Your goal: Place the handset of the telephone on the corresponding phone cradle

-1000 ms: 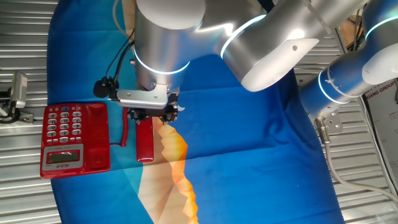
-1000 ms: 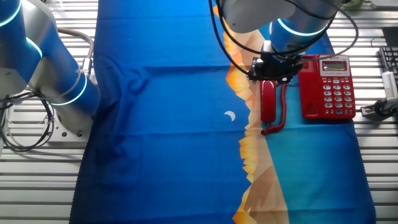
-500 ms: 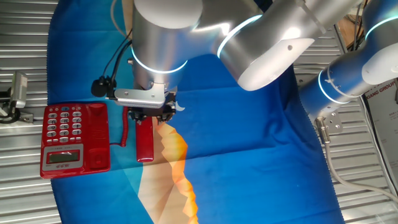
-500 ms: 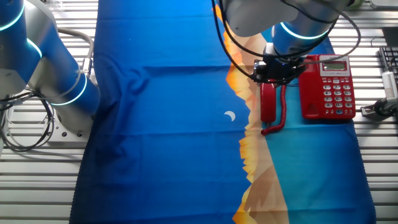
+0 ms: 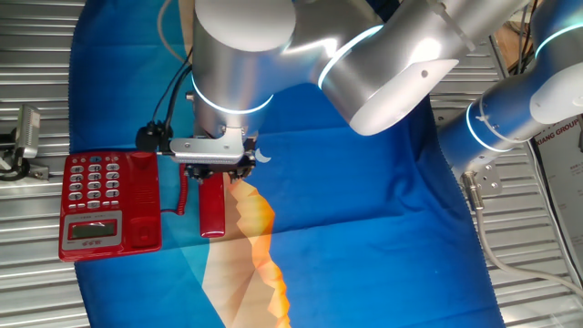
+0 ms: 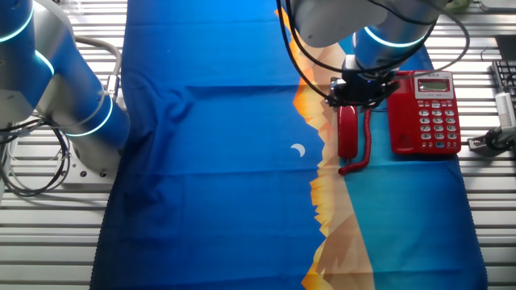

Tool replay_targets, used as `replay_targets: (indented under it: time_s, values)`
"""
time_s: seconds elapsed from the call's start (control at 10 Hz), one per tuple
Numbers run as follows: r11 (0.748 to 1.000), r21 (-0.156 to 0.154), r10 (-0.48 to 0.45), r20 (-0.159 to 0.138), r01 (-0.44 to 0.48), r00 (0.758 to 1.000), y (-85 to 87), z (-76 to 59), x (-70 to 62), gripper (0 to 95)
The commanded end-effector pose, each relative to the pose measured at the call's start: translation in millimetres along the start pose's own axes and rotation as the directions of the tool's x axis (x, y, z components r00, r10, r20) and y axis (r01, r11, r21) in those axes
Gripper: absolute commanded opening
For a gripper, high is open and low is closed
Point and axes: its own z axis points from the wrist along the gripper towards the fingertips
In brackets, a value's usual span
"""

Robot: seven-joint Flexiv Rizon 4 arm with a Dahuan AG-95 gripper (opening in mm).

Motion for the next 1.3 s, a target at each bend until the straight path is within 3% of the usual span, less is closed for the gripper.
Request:
replay_targets:
  time_s: [0.1,1.0,1.1,1.3]
  values:
    - [1.0,0.003,-0.018,-0.002,0.018,1.0,-2.0,-0.9,0.0,57.0]
    - [0.999,-0.005,-0.038,-0.01,0.038,0.999,-3.5,-1.6,2.9,57.0]
    - [1.0,-0.006,-0.027,-0.022,0.027,0.999,-3.6,-1.6,2.9,57.0]
    - [1.0,-0.006,-0.014,-0.014,0.014,1.0,-3.8,-1.8,3.1,57.0]
